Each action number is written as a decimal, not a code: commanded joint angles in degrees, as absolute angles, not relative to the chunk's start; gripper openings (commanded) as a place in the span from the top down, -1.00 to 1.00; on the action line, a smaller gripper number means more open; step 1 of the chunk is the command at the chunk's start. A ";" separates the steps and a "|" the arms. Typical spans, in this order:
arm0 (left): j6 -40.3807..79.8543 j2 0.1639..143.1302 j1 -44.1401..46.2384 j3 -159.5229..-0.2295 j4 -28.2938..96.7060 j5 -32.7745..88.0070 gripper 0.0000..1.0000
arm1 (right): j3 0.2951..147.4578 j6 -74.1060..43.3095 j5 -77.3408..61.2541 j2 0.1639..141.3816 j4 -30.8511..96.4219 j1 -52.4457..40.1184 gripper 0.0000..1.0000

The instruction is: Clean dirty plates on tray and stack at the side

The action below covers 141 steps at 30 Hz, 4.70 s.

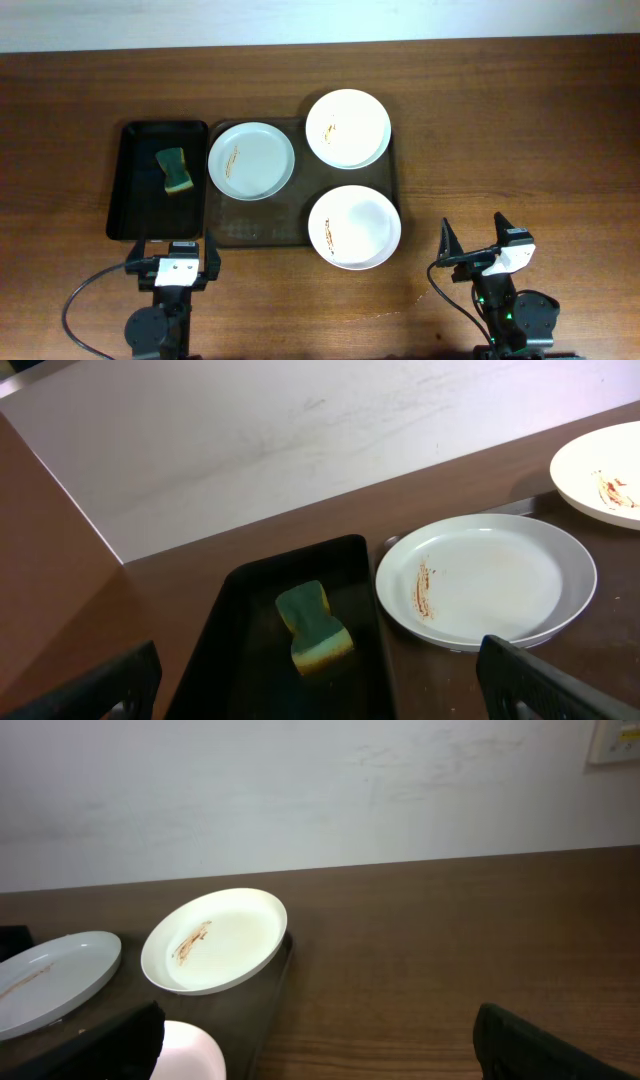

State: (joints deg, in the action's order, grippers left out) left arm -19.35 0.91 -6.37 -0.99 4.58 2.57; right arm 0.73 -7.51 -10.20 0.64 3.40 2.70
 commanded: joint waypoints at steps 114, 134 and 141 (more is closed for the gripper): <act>5.56 110.13 -11.20 -109.01 61.82 -0.71 -0.98 | 97.34 -39.53 6.50 123.57 30.48 -37.91 -0.30; 5.56 112.62 -11.14 -109.01 61.67 -0.62 -0.98 | 97.32 -39.72 5.93 132.40 22.04 -39.53 0.35; 5.58 112.62 -11.03 -108.86 61.95 -0.23 -0.98 | 97.32 -39.70 4.10 132.40 24.21 -39.90 0.53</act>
